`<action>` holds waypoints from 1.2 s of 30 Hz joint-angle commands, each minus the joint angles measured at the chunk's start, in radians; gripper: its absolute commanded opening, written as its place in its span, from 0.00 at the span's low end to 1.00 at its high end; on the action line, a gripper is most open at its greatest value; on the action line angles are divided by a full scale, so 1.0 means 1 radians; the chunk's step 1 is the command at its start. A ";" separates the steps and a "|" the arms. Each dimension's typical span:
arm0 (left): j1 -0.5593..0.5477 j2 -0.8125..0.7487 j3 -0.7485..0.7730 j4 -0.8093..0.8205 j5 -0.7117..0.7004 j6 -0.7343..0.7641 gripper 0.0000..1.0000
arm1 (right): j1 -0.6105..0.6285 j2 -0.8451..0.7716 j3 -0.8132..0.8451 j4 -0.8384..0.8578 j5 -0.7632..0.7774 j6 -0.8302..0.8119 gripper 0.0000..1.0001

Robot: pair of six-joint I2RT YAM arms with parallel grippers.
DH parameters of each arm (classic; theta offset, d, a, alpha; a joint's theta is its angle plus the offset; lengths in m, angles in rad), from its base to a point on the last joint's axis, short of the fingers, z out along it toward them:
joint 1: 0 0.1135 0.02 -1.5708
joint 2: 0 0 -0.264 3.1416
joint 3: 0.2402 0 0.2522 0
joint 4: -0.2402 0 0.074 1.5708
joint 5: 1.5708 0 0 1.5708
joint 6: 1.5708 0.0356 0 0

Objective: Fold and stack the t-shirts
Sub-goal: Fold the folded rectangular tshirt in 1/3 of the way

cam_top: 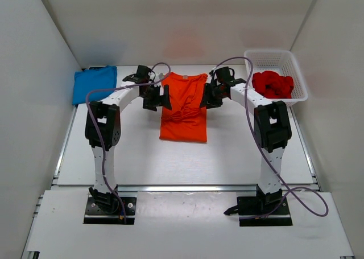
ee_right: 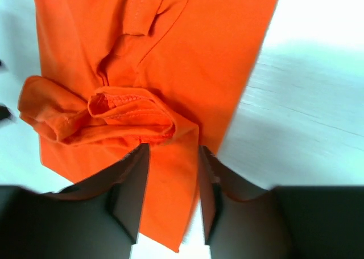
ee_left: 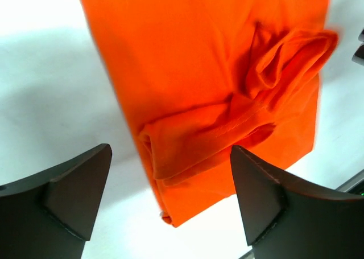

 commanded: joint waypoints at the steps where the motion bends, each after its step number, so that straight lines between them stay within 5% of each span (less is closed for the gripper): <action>1: 0.026 -0.092 0.081 0.003 0.002 0.019 0.99 | 0.047 -0.132 0.025 -0.017 0.097 -0.097 0.34; 7: 0.055 -0.226 0.044 -0.002 -0.069 0.055 0.99 | 0.190 -0.204 -0.120 0.014 0.049 -0.157 0.03; 9: 0.075 -0.249 -0.012 0.004 -0.058 0.046 0.98 | 0.236 -0.160 -0.098 -0.020 0.052 -0.161 0.00; 19: 0.169 -0.333 -0.269 0.029 -0.034 0.026 0.96 | 0.296 0.020 0.059 -0.065 0.040 -0.161 0.00; 36: 0.171 -0.341 -0.264 0.012 -0.049 0.052 0.97 | 0.203 0.308 0.510 -0.101 0.287 -0.114 0.00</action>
